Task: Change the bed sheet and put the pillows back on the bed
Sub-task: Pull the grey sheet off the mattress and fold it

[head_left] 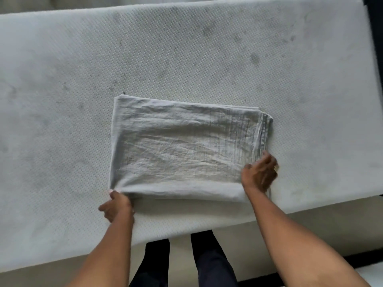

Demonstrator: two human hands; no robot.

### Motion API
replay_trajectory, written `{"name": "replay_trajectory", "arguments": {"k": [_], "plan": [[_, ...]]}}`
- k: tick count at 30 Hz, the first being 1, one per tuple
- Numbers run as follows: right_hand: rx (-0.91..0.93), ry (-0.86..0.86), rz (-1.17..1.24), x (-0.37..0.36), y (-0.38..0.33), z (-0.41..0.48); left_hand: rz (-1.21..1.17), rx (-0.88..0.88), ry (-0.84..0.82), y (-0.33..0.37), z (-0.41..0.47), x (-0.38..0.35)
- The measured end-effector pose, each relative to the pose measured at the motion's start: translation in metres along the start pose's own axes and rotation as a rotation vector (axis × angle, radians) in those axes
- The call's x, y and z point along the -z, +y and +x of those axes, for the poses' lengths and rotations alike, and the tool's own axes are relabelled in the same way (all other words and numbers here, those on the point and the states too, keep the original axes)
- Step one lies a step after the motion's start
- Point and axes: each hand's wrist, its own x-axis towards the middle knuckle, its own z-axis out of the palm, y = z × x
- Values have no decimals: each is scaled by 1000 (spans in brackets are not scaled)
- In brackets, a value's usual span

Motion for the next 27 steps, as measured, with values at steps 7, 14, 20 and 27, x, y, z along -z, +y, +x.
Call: {"name": "replay_trajectory", "arguments": {"k": [7, 14, 20, 27], "plan": [[774, -292, -62, -23, -172, 38, -362, 228, -491, -40, -100, -56], [850, -677, -369, -44, -254, 67, -435, 268, -684, -82, -88, -70], [849, -863, -388, -22, -233, 58, -562, 231, -827, -64, -87, -48], [297, -1089, 331, 79, -186, 60, -558, -111, -785, 45, -87, -7]]}}
